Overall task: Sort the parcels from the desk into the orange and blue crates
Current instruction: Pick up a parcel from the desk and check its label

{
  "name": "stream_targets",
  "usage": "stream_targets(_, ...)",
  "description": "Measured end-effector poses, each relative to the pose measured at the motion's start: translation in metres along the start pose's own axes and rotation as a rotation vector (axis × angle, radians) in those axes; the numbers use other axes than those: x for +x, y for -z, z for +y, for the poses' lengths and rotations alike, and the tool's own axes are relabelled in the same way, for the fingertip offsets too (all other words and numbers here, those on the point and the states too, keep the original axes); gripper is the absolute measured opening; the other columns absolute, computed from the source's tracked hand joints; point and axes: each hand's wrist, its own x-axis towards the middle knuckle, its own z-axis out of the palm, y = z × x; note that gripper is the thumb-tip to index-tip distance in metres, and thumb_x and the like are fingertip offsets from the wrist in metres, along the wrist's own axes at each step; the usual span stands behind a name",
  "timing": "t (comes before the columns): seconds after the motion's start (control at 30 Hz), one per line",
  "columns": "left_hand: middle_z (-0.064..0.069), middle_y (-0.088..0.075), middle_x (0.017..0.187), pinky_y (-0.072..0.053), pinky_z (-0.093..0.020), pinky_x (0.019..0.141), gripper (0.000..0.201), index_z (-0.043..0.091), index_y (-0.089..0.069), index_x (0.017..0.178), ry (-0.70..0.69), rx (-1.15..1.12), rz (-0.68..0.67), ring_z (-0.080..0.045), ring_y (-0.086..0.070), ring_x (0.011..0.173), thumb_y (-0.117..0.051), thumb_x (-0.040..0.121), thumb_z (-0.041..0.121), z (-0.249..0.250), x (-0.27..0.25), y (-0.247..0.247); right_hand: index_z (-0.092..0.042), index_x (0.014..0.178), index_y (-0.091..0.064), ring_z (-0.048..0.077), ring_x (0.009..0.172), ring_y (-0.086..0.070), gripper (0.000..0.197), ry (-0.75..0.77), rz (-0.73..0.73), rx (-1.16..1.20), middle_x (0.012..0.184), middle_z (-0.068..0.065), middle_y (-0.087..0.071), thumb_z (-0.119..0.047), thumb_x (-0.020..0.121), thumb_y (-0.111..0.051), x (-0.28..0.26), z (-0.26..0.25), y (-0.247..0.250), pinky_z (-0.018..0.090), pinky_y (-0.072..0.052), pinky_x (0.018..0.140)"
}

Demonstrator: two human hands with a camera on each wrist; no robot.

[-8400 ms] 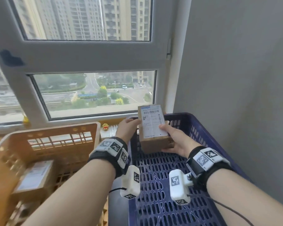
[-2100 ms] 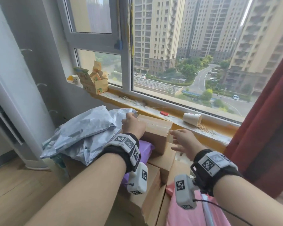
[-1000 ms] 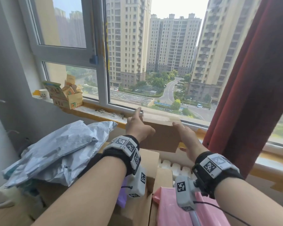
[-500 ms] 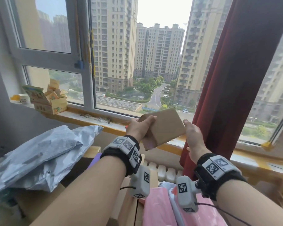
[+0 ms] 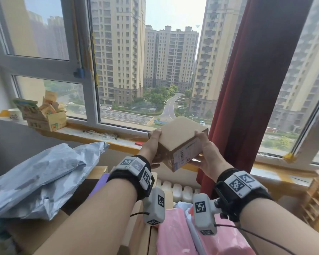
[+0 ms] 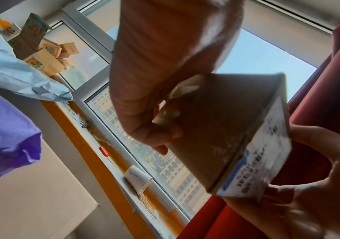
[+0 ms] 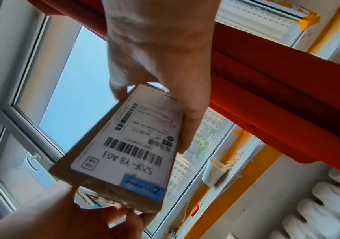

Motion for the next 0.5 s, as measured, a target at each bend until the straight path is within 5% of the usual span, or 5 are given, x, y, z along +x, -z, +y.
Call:
stream_targets(0.13,-0.004,-0.058,0.119,-0.039,-0.044,0.101,0.072,0.021,-0.047,0.127,-0.071,0.062,-0.008,-0.025,-0.055,0.107,-0.037,0.083,0.077,-0.001,-0.005,-0.001,-0.013,0.115,-0.056,0.032,0.1,-0.063,0.04,-0.011,0.019,0.064,0.103,0.015,-0.06,-0.046,0.092,-0.056,-0.002,0.001,0.005,0.046,-0.06,0.074)
stream_targets(0.27,0.005,-0.055,0.118,-0.043,-0.042,0.094,0.059,0.025,-0.049,0.13,-0.211,0.017,-0.107,-0.024,-0.051,0.117,-0.046,0.086,0.066,0.003,-0.011,-0.005,-0.012,0.124,-0.059,0.03,0.099,-0.062,0.055,-0.051,0.073,0.189,0.109,0.018,-0.063,-0.055,0.091,-0.051,0.001,0.002,0.01,0.048,-0.06,0.076)
stream_targets(0.37,-0.001,-0.058,0.128,-0.041,-0.037,0.079,0.089,0.025,-0.04,0.14,-0.309,0.063,-0.21,-0.021,-0.052,0.121,-0.069,0.06,0.052,0.005,-0.01,-0.007,-0.014,0.126,-0.06,0.031,0.102,-0.061,0.057,-0.065,0.113,0.22,0.112,0.019,-0.064,-0.057,0.091,-0.047,-0.002,-0.001,0.013,0.044,-0.059,0.07)
stream_targets(0.5,0.003,-0.04,0.144,-0.046,-0.034,0.092,0.124,0.041,-0.009,0.15,-0.409,0.257,-0.299,-0.017,-0.048,0.123,-0.086,0.055,0.02,0.001,-0.007,-0.013,-0.016,0.122,-0.062,0.035,0.109,-0.06,0.054,-0.091,0.135,0.237,0.118,0.02,-0.064,-0.057,0.091,-0.044,-0.006,-0.001,0.017,0.044,-0.06,0.07)
